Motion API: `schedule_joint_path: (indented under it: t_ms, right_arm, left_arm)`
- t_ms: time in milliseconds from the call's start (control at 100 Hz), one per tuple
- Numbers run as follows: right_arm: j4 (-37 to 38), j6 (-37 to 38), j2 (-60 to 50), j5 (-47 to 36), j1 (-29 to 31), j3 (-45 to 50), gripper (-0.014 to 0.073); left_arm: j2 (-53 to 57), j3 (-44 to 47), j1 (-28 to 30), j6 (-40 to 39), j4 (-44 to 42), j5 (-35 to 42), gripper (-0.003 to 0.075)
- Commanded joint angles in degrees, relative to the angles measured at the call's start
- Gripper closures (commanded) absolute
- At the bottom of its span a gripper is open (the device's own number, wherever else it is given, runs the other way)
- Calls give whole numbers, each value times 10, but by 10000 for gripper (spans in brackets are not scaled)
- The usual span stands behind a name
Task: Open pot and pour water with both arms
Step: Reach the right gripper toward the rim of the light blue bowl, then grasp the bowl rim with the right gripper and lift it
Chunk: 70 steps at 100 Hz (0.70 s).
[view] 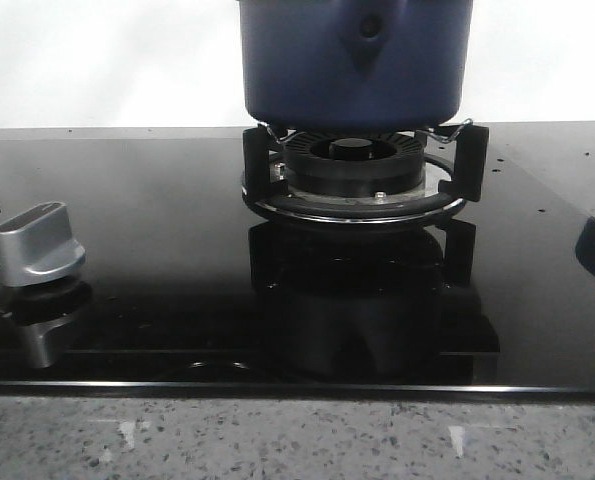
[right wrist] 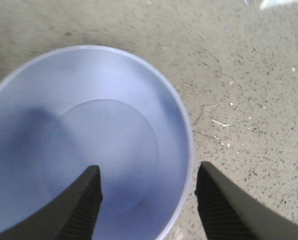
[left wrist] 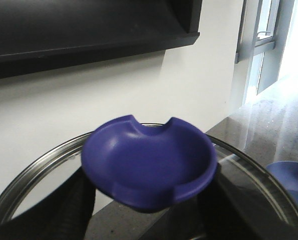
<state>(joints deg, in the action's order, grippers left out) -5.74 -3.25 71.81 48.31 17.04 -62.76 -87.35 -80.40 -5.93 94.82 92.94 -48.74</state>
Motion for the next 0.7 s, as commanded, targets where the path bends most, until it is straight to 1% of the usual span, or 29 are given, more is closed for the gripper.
schedule_joint_path:
  t_ms: [0, 190, 260, 330, 380, 400, 450, 490, 590, 690]
  right_arm:
    - [7, 1, 11, -25, 12, -22, 218]
    - [3, 1, 76, -45, 26, -22, 221]
    - [-8, 1, 95, -55, 26, -22, 251]
    - [-19, 1, 110, -64, 26, -22, 342]
    - [-20, 1, 118, -70, 26, -22, 450]
    - [-20, 1, 122, -70, 26, -22, 480]
    - [-20, 1, 126, -71, 26, -22, 600]
    - [-20, 1, 126, -72, 27, -22, 669]
    - [-20, 1, 125, -68, 28, -28, 663]
    - [-22, 1, 119, -44, 28, -48, 663]
  left_arm:
    - [30, -23, 2, -8, 49, -21, 347]
    - [30, -23, 2, -8, 49, -21, 347]
    - [30, -23, 2, -8, 49, -20, 347]
    - [30, -23, 2, -8, 49, -19, 347]
    - [30, -23, 2, -8, 48, -16, 347]
    - [30, -23, 2, -8, 48, -15, 347]
    - [30, -23, 2, -8, 48, -12, 347]
    - [30, -23, 2, -6, 48, -9, 347]
    - [30, -23, 2, -6, 41, 10, 347]
    - [30, -23, 2, -6, 22, 32, 347]
